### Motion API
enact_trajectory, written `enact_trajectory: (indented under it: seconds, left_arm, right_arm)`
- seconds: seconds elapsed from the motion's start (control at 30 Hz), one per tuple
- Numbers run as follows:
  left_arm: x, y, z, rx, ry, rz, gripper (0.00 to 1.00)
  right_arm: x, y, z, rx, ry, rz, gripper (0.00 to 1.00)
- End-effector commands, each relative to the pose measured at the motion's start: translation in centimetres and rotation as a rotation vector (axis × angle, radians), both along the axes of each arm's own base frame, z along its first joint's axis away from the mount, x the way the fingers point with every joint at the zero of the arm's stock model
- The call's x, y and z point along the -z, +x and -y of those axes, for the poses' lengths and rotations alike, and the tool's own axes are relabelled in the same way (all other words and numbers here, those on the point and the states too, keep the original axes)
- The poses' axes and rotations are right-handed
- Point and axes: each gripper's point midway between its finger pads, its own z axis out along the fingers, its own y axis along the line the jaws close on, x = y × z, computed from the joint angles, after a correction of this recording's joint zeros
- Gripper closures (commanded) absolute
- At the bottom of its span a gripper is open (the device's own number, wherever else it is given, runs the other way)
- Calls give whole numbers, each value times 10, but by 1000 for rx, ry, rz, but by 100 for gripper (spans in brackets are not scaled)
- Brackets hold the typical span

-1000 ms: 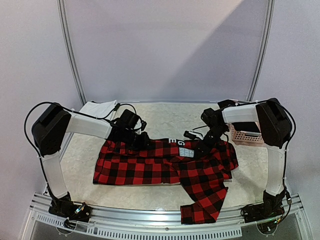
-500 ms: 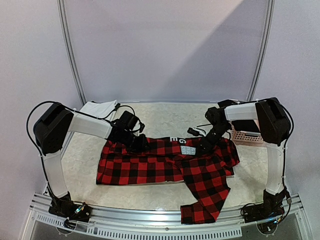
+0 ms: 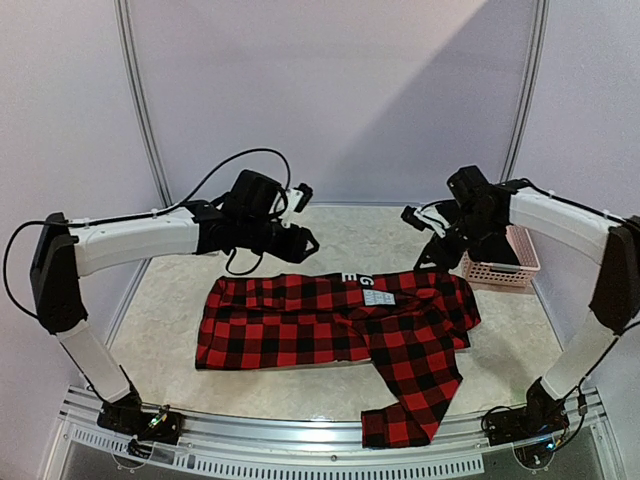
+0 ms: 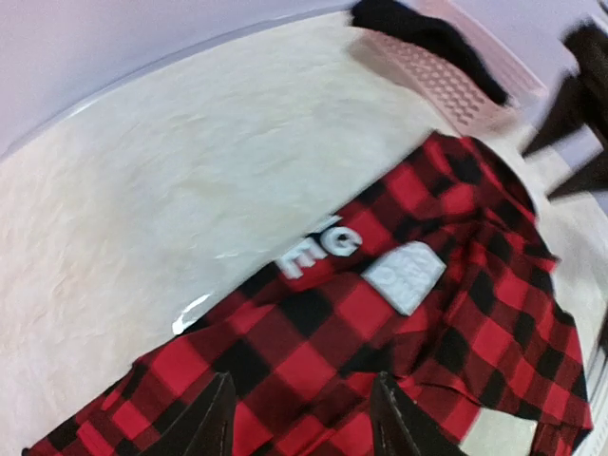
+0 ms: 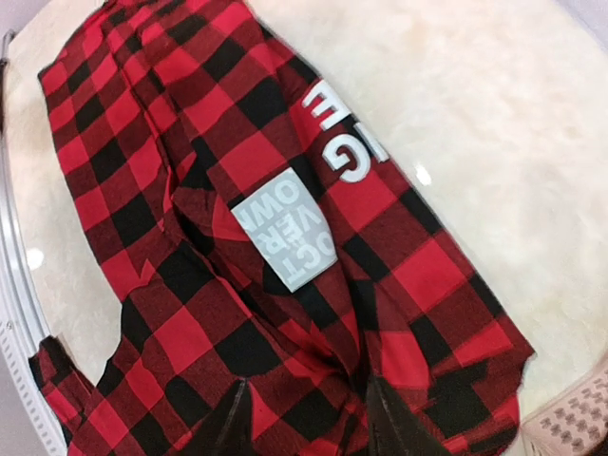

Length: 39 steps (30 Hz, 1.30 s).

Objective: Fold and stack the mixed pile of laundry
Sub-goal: Adjust the rectangle-folded shirt at the center of the board.

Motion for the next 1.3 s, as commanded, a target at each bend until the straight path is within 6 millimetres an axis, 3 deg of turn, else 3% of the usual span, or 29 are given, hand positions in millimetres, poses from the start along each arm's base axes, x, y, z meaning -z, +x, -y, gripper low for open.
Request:
enact_trajectory:
  seconds: [0.0, 0.03, 0.13, 0.27, 0.37, 0.43, 0.57, 0.77, 0.93, 1.13, 1.27]
  left_arm:
    - [2, -76, 53, 357, 193, 183, 49]
    - [3, -106, 73, 467, 210, 229, 48]
    - [18, -177, 100, 745, 256, 300, 48]
    - [62, -264, 108, 1059, 361, 229, 49]
    - [97, -308, 106, 1210, 468, 167, 49]
    - [112, -327, 109, 1267, 509, 158, 50]
    - [125, -346, 139, 1275, 508, 210, 53]
    - [126, -366, 194, 1249, 506, 324, 58]
    - [142, -383, 210, 1232, 447, 217, 62]
    - [145, -390, 223, 1151, 418, 199, 55]
    - [158, -381, 230, 1090, 476, 188, 55]
  right_arm:
    - [-18, 1, 33, 99, -33, 180, 53]
    - [-25, 3, 42, 145, -24, 228, 46]
    - [-39, 8, 71, 297, 1, 282, 26]
    - [-27, 1, 82, 308, -14, 218, 23]
    - [-29, -3, 82, 298, -1, 230, 23]
    - [-35, -3, 82, 300, 8, 257, 23]
    - [-37, 1, 84, 310, 10, 300, 23]
    - [-40, 9, 94, 338, -28, 356, 24]
    - [-51, 5, 97, 350, -12, 395, 24]
    - [-56, 5, 97, 349, -2, 410, 24]
    - [-56, 4, 96, 346, 5, 406, 24]
